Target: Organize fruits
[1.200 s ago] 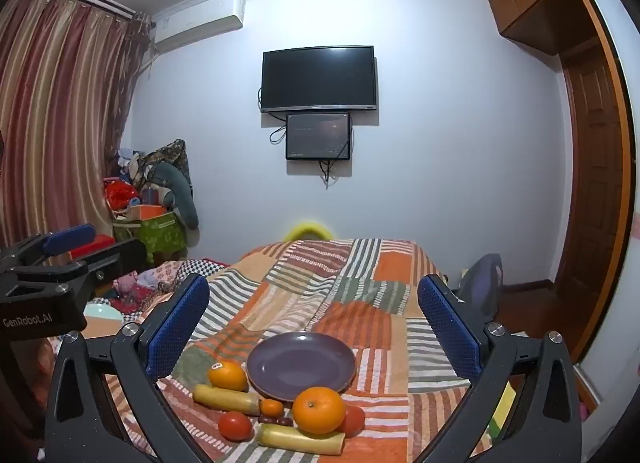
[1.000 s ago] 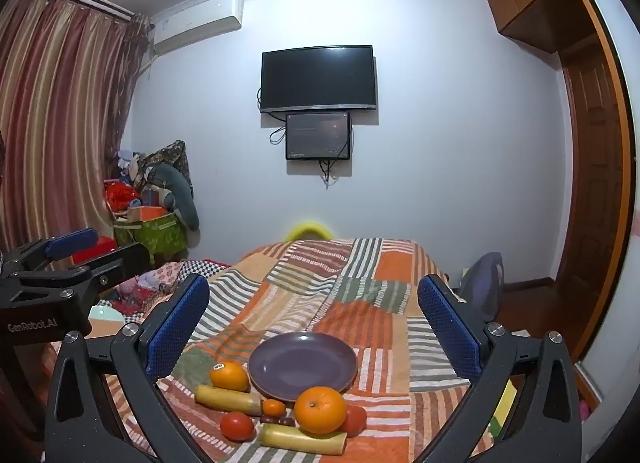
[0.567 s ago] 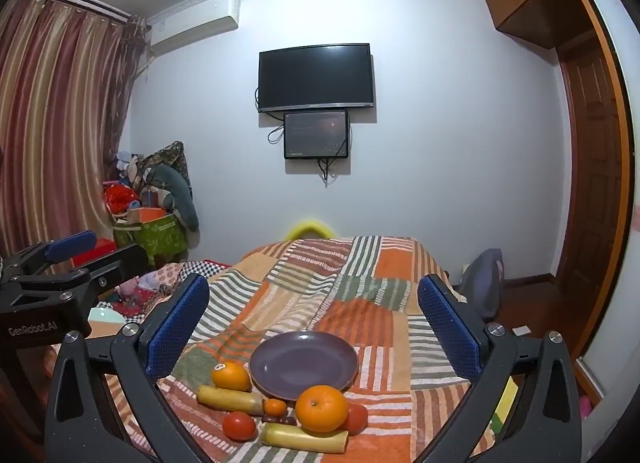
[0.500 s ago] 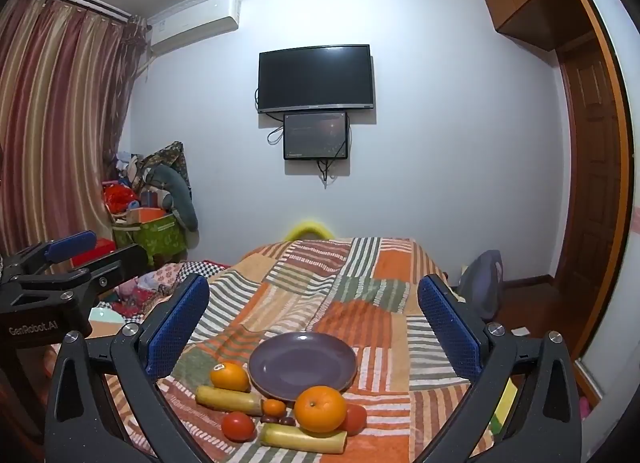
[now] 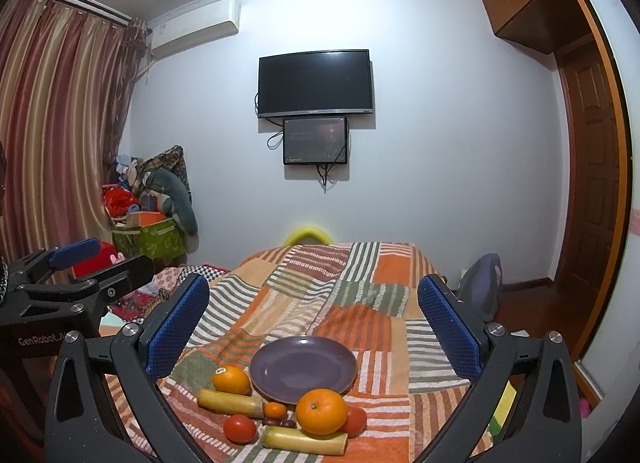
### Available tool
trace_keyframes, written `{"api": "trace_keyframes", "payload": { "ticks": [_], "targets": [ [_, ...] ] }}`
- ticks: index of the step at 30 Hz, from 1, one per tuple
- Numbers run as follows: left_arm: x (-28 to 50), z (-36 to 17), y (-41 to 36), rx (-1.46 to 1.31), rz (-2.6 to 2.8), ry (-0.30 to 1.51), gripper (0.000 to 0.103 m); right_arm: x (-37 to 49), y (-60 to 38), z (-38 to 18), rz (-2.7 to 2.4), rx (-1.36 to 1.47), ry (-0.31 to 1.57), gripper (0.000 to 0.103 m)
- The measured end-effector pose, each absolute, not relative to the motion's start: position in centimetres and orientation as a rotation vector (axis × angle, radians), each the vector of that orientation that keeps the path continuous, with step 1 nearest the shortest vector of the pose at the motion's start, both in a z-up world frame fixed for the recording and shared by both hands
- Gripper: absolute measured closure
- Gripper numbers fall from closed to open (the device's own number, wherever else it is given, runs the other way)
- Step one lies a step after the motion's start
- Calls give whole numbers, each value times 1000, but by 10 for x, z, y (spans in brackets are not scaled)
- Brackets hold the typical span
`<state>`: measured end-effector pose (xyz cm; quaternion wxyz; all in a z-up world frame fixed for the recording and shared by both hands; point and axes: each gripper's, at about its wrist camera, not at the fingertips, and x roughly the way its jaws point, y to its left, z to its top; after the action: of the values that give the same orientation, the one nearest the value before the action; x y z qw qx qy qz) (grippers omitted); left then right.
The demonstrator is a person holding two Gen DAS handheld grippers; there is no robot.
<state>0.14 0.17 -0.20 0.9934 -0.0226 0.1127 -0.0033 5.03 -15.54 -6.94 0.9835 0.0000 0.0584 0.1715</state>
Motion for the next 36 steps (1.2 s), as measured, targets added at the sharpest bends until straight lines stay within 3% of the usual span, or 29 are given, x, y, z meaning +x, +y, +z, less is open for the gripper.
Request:
{"api": "trace_keyframes", "payload": {
  "ticks": [36],
  "targets": [
    [0, -3, -2, -39, -12, 230, 0, 53, -161, -72, 349, 34, 125, 0]
  ]
}}
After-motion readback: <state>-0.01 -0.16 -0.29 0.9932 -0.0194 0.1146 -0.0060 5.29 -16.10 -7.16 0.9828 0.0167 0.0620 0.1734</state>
